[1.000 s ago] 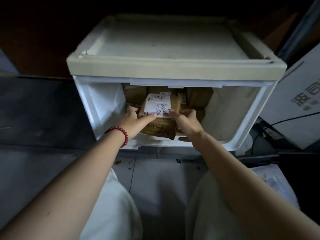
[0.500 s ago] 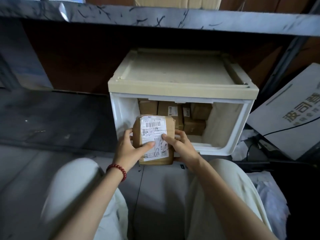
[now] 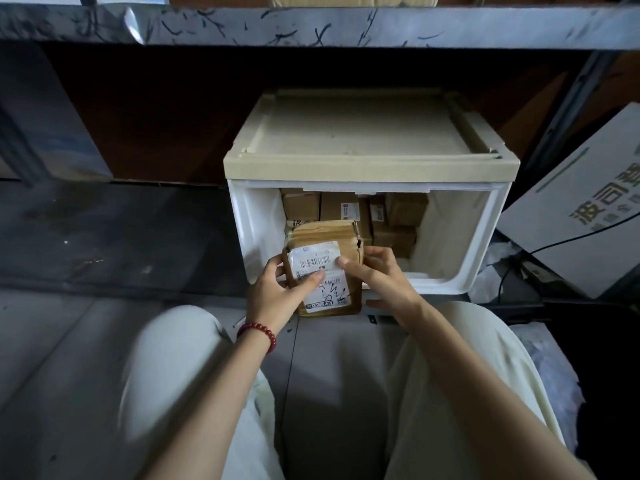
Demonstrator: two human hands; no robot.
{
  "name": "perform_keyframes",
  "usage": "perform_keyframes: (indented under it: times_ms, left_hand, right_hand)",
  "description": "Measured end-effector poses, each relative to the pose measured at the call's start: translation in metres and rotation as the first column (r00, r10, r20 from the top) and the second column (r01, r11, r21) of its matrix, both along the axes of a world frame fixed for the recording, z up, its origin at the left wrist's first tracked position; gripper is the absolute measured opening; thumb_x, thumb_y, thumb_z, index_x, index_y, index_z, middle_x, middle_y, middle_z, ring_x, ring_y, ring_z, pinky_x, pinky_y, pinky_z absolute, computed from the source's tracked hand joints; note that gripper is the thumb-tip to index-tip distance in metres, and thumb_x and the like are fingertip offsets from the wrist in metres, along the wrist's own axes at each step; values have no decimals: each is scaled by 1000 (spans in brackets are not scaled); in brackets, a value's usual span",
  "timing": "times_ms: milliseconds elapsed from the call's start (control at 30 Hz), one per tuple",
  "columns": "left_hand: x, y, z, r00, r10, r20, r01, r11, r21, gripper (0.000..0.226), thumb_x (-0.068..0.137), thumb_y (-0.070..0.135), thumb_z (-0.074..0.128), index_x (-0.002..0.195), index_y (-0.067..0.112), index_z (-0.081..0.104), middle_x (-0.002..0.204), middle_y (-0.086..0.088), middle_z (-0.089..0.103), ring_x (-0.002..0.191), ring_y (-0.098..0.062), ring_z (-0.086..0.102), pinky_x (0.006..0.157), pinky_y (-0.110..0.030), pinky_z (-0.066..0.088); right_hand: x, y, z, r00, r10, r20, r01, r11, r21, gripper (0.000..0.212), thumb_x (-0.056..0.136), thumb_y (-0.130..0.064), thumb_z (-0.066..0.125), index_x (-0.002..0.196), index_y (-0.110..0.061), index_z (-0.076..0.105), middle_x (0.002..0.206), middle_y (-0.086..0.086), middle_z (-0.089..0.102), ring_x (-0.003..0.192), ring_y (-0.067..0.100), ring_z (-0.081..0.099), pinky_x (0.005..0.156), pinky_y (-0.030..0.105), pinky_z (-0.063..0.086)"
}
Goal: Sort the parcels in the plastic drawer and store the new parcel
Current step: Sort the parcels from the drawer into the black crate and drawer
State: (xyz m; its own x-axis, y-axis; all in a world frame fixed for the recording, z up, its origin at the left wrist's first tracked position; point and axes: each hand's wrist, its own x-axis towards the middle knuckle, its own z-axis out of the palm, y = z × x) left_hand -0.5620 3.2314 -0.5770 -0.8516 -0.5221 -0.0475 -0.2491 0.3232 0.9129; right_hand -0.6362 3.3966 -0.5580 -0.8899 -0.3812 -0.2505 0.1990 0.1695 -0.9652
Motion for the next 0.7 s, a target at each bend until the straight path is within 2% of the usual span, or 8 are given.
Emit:
perform_keyframes:
  times_ms: [67, 200, 367, 467, 533, 567, 633, 700]
  left_hand:
    - [0, 0, -1, 1000, -26, -15, 25, 999, -30, 68, 68, 56, 77, 125, 28, 54, 115, 13, 61, 106, -8, 57, 80, -24, 47]
    - [1, -2, 0, 994, -96, -54, 87, 986, -145, 76, 66, 53, 79, 132, 30, 48, 120, 13, 58, 109, -6, 52, 82, -22, 44]
    - [-2, -6, -2, 987, -111, -114, 92, 983, -162, 77, 65, 48, 82, 132, 32, 48, 126, 12, 57, 116, -4, 50, 86, -20, 42]
    - [-4, -7, -2, 985, -105, -139, 87, 988, -128, 76, 68, 45, 81, 134, 31, 46, 128, 12, 54, 115, -5, 49, 85, -21, 44]
    - [-6, -7, -4, 986, -86, -140, 72, 993, -98, 78, 68, 53, 77, 135, 32, 45, 131, 10, 51, 114, -8, 51, 87, -26, 48]
    - [-6, -7, -4, 989, -71, -129, 62, 996, -67, 81, 67, 60, 74, 137, 33, 42, 132, 9, 51, 112, -10, 54, 87, -31, 51]
    - [-9, -5, -5, 995, -23, -100, 25, 999, 25, 89, 64, 70, 68, 137, 32, 34, 131, 5, 54, 103, -10, 60, 86, -38, 55]
    - [-10, -6, -5, 996, 27, -91, -19, 996, 89, 86, 65, 72, 66, 131, 29, 30, 121, 3, 59, 94, -6, 61, 83, -43, 56]
  right_hand:
    - [-3, 3, -6, 1000, 18, -15, -18, 999, 35, 67, 76, -38, 79, 125, -23, 35, 129, -8, 53, 102, 3, 55, 68, 23, 43]
    - [-12, 6, -21, 999, 42, -25, -41, 997, 59, 72, 67, -17, 87, 116, -19, 34, 118, -3, 57, 116, 15, 55, 94, 28, 50]
    - [-20, 9, -30, 992, 85, -93, -83, 996, 24, 68, 71, 14, 75, 116, -13, 32, 115, -4, 56, 122, 19, 49, 77, 12, 50]
    - [-26, 9, -35, 979, 119, -166, -117, 993, 20, 71, 68, 20, 73, 113, -18, 34, 137, 12, 50, 134, 27, 42, 92, 22, 49]
    - [-28, 9, -34, 971, 127, -200, -129, 992, 1, 73, 66, 22, 73, 108, -25, 35, 139, 10, 47, 136, 26, 39, 110, 36, 38]
    - [-28, 8, -32, 968, 122, -221, -127, 992, -9, 73, 66, 23, 72, 106, -25, 35, 136, 8, 47, 135, 23, 39, 112, 35, 35]
    - [-28, 8, -28, 971, 107, -215, -118, 992, -37, 72, 64, 25, 72, 103, -24, 35, 131, 3, 47, 128, 17, 41, 102, 20, 42]
    - [-26, 6, -22, 975, 118, -189, -133, 989, -65, 71, 64, 21, 74, 102, -25, 35, 127, -3, 49, 123, 15, 43, 96, 21, 45]
